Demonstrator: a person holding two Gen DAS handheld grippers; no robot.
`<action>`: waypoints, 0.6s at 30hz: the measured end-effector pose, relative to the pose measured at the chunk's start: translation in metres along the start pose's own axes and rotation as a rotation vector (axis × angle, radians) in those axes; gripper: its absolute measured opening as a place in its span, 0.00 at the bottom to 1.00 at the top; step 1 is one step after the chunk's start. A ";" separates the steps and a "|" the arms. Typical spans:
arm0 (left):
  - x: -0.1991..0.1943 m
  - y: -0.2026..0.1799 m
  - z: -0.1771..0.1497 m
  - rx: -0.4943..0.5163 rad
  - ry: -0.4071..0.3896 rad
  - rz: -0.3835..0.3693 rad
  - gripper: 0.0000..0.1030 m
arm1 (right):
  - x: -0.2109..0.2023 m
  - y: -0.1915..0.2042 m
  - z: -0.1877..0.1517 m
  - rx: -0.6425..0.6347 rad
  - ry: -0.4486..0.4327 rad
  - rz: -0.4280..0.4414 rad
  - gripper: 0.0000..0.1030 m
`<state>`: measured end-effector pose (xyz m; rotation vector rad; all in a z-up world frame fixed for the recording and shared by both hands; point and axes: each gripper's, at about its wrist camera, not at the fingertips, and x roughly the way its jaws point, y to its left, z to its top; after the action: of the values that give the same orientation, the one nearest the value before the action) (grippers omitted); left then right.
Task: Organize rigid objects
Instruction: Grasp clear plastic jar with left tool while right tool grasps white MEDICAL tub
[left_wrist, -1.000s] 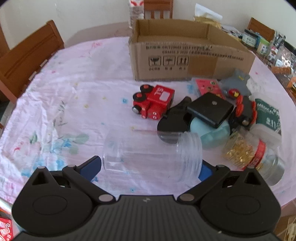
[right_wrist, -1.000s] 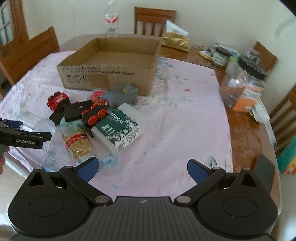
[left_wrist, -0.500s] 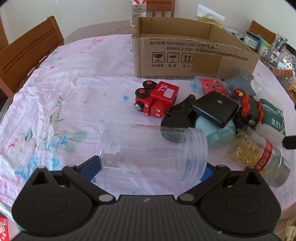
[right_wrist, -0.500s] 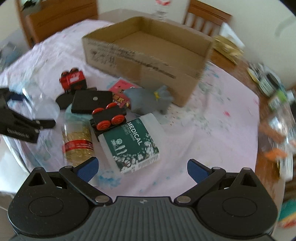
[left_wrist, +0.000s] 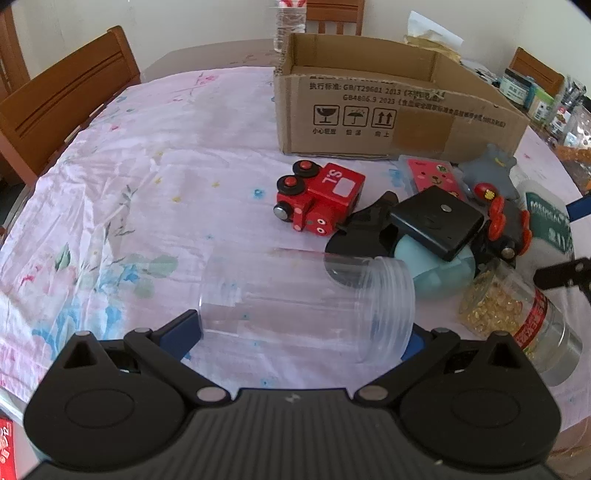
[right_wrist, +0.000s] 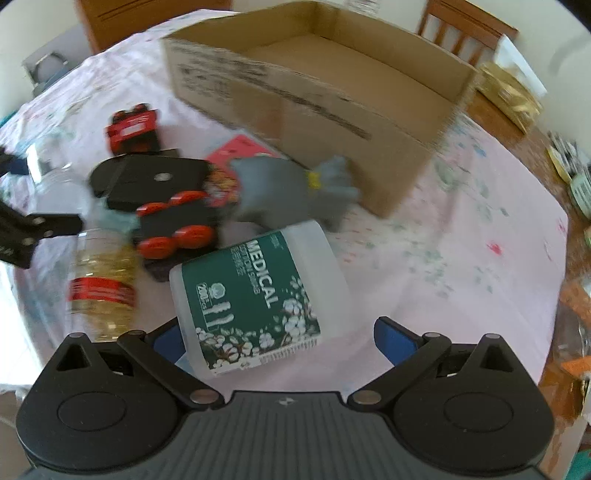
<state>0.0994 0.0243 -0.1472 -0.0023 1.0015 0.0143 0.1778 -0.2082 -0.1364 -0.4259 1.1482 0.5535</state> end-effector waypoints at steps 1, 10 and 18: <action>0.000 0.000 0.000 -0.003 0.002 0.003 1.00 | 0.002 -0.006 -0.001 0.016 0.004 0.002 1.00; -0.002 -0.002 -0.003 -0.037 -0.009 0.025 1.00 | 0.012 -0.019 -0.002 -0.058 0.014 0.068 1.00; -0.005 -0.007 -0.004 -0.043 -0.020 0.059 0.99 | 0.012 -0.020 -0.003 -0.109 -0.022 0.092 1.00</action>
<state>0.0935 0.0170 -0.1449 -0.0119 0.9810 0.0897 0.1915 -0.2234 -0.1484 -0.4613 1.1237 0.7016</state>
